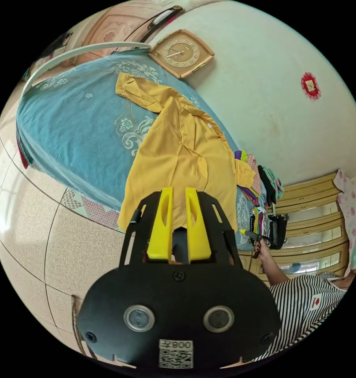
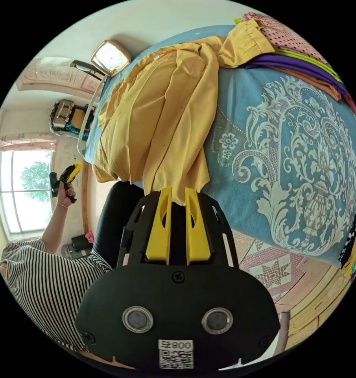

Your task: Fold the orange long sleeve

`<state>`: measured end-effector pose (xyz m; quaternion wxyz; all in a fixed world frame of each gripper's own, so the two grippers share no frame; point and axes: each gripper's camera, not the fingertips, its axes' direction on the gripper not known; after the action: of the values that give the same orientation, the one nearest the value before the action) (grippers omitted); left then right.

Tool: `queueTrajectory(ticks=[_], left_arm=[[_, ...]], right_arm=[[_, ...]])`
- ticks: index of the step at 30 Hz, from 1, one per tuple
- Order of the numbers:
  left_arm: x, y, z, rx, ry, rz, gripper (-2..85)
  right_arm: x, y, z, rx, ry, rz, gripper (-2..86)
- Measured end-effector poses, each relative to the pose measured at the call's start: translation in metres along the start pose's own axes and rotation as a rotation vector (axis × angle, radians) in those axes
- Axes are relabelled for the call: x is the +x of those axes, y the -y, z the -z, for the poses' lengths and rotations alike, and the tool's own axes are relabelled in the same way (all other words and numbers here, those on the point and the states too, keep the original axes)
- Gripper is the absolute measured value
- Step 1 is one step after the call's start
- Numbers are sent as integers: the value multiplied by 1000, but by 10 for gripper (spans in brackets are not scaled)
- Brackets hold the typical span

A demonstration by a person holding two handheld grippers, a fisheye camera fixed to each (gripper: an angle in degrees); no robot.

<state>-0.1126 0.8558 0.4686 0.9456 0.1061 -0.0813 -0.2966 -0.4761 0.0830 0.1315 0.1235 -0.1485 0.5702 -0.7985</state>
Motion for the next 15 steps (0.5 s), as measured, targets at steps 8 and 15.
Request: queueTrajectory(ticks=[8,15], left_arm=[[140,-1,-64,-272,31,-358,67],[230,15,-123,-531,119,-613,65]], right_arm=[[-51,20,-4,-33,-309,73,60],[-34,22,17,26,-328,-23,62]])
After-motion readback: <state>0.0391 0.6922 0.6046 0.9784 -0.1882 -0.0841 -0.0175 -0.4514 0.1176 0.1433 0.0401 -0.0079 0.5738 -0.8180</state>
